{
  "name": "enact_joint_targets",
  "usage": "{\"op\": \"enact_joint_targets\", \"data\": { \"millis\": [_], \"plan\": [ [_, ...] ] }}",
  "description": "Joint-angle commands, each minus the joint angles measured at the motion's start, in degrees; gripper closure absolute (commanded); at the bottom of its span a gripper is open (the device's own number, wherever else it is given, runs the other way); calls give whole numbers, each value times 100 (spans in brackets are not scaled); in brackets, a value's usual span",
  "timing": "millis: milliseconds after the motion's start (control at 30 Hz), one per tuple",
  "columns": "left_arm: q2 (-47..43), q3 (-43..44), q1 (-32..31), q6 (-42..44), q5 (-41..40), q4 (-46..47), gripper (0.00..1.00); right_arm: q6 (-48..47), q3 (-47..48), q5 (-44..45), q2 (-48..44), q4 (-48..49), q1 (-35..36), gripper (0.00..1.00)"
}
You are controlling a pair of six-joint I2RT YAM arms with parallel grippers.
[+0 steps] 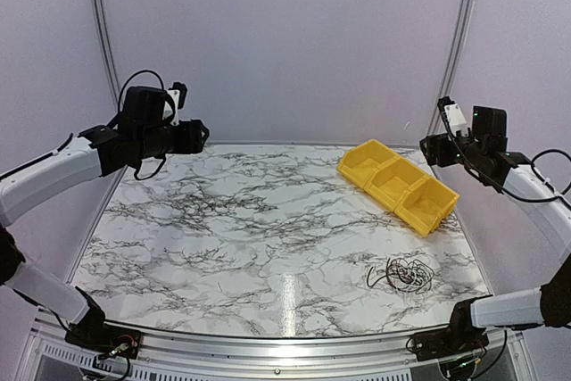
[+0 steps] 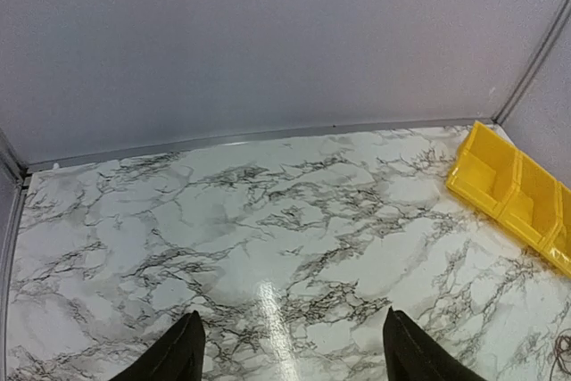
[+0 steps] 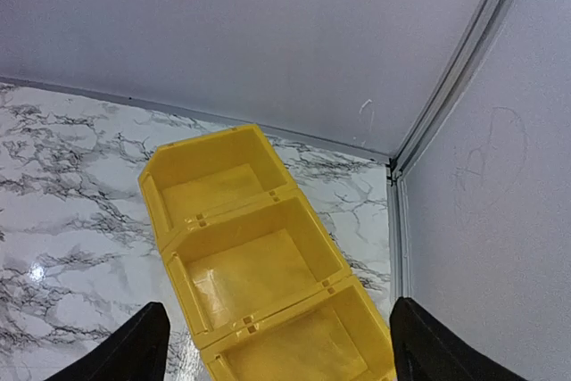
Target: Untangle the cables
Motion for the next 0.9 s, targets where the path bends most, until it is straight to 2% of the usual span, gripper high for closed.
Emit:
{"op": "enact_joint_targets", "data": {
  "millis": [0,67,200,367,533,867],
  "plan": [
    [362,23,-436,24,254,209,24,-424,-57,-28,-168,-346,-124,10],
    [542,55,-644,38,364,235,22,-798,-124,-303,-231,-549,-157,7],
    [953,111,-1025,-87,686,277,21,-2202,-239,-1228,-428,-1440,-206,3],
    [1438,125,-1401,-380,1099,315,25,-3636,-331,-1919,-443,-2761,-100,13],
    [1861,140,-1729,-533,1516,250,31,-4640,-531,-1985,-307,-3785,101,25],
    [2392,270,-2297,-591,2047,213,32,-5964,-1028,-1526,-400,-5013,237,26]
  ]
}}
